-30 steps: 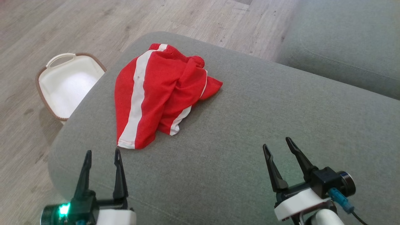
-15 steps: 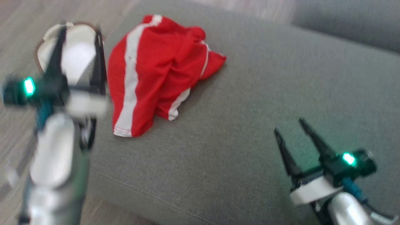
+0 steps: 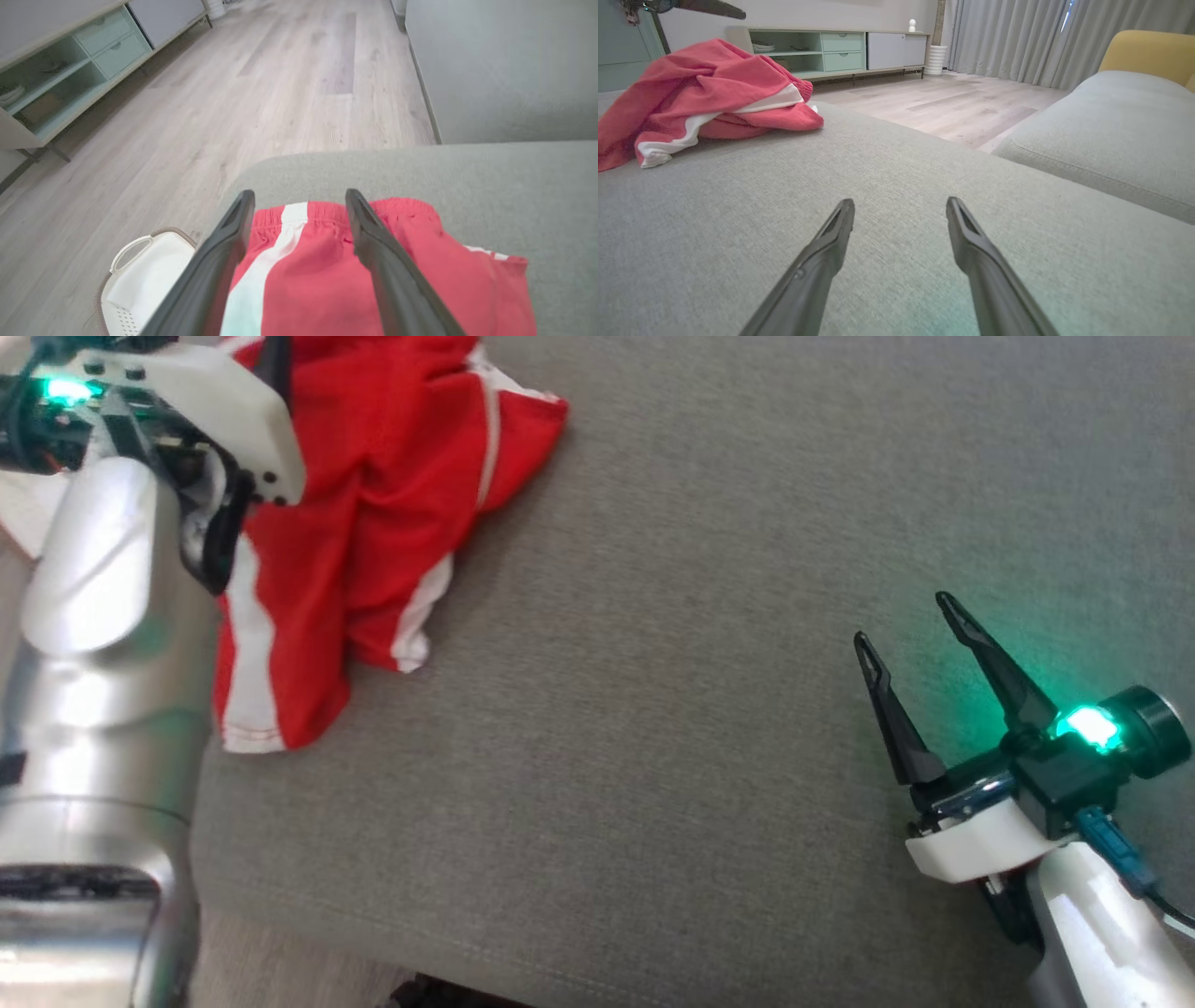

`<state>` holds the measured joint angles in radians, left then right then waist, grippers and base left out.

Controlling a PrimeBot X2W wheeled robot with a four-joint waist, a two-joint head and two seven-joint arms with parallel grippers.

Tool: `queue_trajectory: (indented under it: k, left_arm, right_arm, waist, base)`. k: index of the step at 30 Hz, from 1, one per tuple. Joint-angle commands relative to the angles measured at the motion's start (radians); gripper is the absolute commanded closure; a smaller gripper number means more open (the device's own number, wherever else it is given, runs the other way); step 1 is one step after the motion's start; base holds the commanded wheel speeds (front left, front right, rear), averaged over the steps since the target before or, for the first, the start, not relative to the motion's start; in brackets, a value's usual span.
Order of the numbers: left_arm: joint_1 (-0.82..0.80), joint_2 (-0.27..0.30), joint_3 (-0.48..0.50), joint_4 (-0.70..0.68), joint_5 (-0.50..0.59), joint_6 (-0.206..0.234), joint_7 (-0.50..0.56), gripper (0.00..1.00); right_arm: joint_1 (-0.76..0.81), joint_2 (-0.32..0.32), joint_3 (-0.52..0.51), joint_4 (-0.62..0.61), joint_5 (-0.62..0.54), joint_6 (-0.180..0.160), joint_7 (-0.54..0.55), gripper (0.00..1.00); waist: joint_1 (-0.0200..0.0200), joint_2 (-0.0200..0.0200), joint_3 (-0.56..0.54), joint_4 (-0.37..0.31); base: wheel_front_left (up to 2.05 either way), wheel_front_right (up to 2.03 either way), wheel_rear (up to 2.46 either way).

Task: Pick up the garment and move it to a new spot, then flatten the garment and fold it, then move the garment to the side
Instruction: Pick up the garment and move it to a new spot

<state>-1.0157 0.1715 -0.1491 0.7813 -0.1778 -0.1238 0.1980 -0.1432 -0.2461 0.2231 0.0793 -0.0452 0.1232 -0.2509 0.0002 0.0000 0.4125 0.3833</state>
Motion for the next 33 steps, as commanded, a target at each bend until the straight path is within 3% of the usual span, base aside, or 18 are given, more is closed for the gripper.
queue_trajectory:
  k: [1,9,10,11,22,33]
  left_arm:
    - [-0.055,0.077,0.021,0.019,0.003,0.003,0.02,0.0]
    - [-0.088,0.116,0.009,0.209,0.04,0.089,0.045,0.0]
    - [-0.089,0.115,0.01,0.223,0.037,0.091,0.035,0.63]
    - [-0.091,0.113,0.011,0.235,0.033,0.089,0.023,1.0]
    - [-0.14,0.13,-0.027,0.273,0.054,0.075,-0.149,1.0]
    - [-0.204,0.15,-0.106,0.195,0.083,0.02,-0.189,1.0]
  right_arm:
    - [-0.017,-0.011,0.023,-0.044,0.006,0.008,-0.011,0.0]
    - [-0.032,-0.014,0.021,-0.063,0.009,0.008,-0.011,0.0]
    - [-0.031,-0.014,0.019,-0.063,0.009,0.008,-0.011,0.0]
    - [-0.031,-0.014,0.017,-0.064,0.009,0.008,-0.011,0.0]
    - [-0.038,0.027,0.036,-0.04,0.019,0.008,-0.011,0.0]
    - [-0.011,0.13,0.054,-0.005,0.047,0.008,-0.011,0.0]
  waist:
    - [-0.0002,0.0,0.039,-0.034]
    - [-0.0002,0.0,0.08,-0.059]
    - [-0.0002,0.0,0.082,-0.06]
    - [-0.0002,0.0,0.083,-0.06]
    - [-0.0002,0.0,-0.004,-0.085]
    - [-0.0002,0.0,-0.21,-0.215]
  base:
    - [0.0,0.0,0.0]
    - [0.0,0.0,0.0]
    - [0.0,0.0,0.0]
    - [0.0,0.0,0.0]
    - [0.0,0.0,0.0]
    - [0.0,0.0,0.0]
